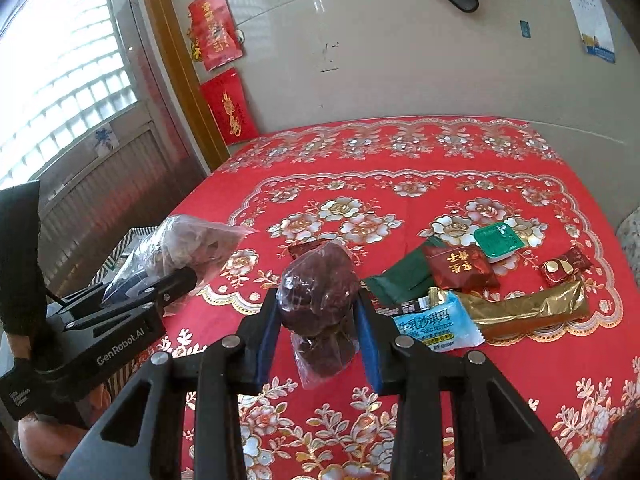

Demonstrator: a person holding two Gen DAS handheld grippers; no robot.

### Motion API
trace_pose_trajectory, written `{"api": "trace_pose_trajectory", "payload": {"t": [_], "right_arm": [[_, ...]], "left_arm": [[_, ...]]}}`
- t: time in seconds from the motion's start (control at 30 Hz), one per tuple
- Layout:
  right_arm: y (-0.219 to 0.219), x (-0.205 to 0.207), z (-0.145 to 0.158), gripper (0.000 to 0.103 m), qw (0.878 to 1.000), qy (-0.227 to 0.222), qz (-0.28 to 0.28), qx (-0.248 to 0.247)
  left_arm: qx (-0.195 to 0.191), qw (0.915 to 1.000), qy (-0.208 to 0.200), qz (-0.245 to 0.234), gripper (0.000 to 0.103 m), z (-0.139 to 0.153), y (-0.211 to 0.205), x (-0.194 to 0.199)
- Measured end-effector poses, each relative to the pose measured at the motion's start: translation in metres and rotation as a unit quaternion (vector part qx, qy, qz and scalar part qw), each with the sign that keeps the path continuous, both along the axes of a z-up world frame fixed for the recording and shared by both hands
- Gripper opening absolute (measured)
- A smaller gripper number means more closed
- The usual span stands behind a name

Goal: Organize snacks
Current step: 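Carry both bags to the white tray and open both tools to release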

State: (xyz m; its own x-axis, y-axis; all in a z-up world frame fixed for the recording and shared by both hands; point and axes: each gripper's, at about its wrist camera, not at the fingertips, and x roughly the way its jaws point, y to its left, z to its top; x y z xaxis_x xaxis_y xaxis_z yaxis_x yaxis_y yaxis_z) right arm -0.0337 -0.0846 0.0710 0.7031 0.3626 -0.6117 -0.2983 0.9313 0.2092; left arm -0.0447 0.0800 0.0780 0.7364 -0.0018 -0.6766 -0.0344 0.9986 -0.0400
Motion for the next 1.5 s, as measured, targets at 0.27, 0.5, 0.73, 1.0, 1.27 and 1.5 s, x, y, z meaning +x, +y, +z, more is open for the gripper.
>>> {"api": "trace_pose_trajectory", "payload": {"t": [0.27,0.5,0.73,1.0,1.27,1.5], "right_arm": [[0.019,-0.007,0.003,0.036,1.0,-0.008,0.007,-0.017],[0.03,-0.01,0.004,0.036,1.0,-0.01,0.015,-0.023],[0.046,-0.011,0.009,0.036,0.999,-0.015,0.025,-0.027],[0.076,-0.008,0.014,0.036,0.998,-0.019,0.053,-0.035],[0.11,-0.006,0.015,0.036,0.995,-0.02,0.083,-0.046],[0.15,-0.005,0.018,0.036,0.991,-0.023,0.117,-0.058]], "left_arm": [[0.002,1.0,-0.008,0.0,0.036,0.005,0.005,-0.013],[0.003,1.0,-0.008,0.002,0.036,0.006,0.012,-0.018],[0.003,0.9999,-0.014,0.006,0.036,0.012,0.023,-0.023],[0.01,0.9995,-0.019,0.021,0.036,0.019,0.044,-0.028],[0.007,0.9987,-0.023,0.045,0.036,0.023,0.077,-0.034],[0.008,0.9969,-0.023,0.075,0.036,0.027,0.117,-0.039]]}}
